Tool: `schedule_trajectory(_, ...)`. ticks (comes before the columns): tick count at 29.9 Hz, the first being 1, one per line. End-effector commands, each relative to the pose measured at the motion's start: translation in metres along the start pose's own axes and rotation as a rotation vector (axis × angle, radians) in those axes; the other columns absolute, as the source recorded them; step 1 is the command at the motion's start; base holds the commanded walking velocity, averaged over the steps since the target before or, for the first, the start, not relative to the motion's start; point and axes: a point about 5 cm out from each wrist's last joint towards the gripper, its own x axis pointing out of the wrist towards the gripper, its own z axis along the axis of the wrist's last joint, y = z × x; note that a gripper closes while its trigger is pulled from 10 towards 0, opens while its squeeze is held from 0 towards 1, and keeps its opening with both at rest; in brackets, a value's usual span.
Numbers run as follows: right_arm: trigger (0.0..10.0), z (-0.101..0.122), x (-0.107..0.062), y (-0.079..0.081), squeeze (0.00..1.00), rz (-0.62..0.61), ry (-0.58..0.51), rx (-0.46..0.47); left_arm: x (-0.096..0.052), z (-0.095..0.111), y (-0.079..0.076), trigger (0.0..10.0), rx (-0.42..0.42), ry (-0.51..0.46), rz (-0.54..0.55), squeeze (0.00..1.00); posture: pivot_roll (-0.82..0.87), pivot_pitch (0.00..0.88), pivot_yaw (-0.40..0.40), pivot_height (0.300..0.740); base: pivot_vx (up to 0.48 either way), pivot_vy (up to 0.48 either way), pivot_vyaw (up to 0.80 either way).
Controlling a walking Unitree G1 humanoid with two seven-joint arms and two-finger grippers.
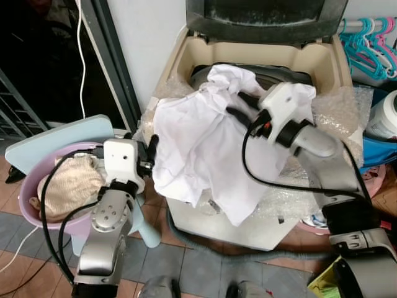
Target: Clothes washing
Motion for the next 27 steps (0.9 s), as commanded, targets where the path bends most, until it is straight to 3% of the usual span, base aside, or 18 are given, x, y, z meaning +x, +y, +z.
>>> schedule_trajectory(1, 10.0, -0.003, 0.004, 0.0, 1.0, -0.024, 0.045, -0.009, -0.003, 0.002, 0.002, 10.0, 0.012, 0.004, -0.011, 0.0, 0.02, 0.119, 0.058, 0.74, 0.0, 0.0, 0.0)
schedule_trajectory(4, 10.0, -0.006, 0.005, 0.007, 1.0, 0.003, 0.072, -0.015, -0.005, 0.0, 0.004, 10.0, 0.009, 0.015, -0.007, 0.0, 0.02, 0.12, 0.052, 0.74, 0.0, 0.0, 0.0)
schedule_trajectory(5, 4.6, -0.009, 0.005, 0.011, 0.75, 0.017, 0.096, -0.038, -0.006, -0.001, 0.004, 10.0, 0.007, 0.021, -0.005, 0.0, 0.02, 0.117, 0.049, 0.74, 0.0, 0.0, 0.0)
schedule_trajectory(6, 1.6, -0.013, 0.005, 0.015, 0.0, 0.031, 0.121, -0.061, -0.007, -0.001, 0.004, 10.0, 0.004, 0.025, -0.004, 0.0, 0.02, 0.114, 0.046, 0.74, 0.0, 0.0, 0.0)
schedule_trajectory(7, 0.0, -0.015, 0.006, 0.016, 0.0, 0.027, 0.13, -0.07, -0.007, -0.002, 0.003, 10.0, 0.003, 0.028, -0.005, 0.0, 0.02, 0.111, 0.044, 0.74, 0.0, 0.0, 0.0)
schedule_trajectory(14, 0.0, -0.026, 0.01, 0.013, 0.0, -0.043, 0.186, -0.033, -0.006, -0.004, -0.002, 10.0, -0.004, 0.037, -0.016, 0.0, 0.02, 0.093, 0.038, 0.74, 0.0, 0.0, 0.0)
schedule_trajectory(27, 0.0, -0.022, 0.017, 0.002, 0.0, -0.116, 0.163, 0.042, -0.004, -0.004, -0.002, 10.0, 0.002, 0.043, -0.002, 0.0, 0.02, 0.1, 0.035, 0.74, 0.0, 0.0, 0.0)
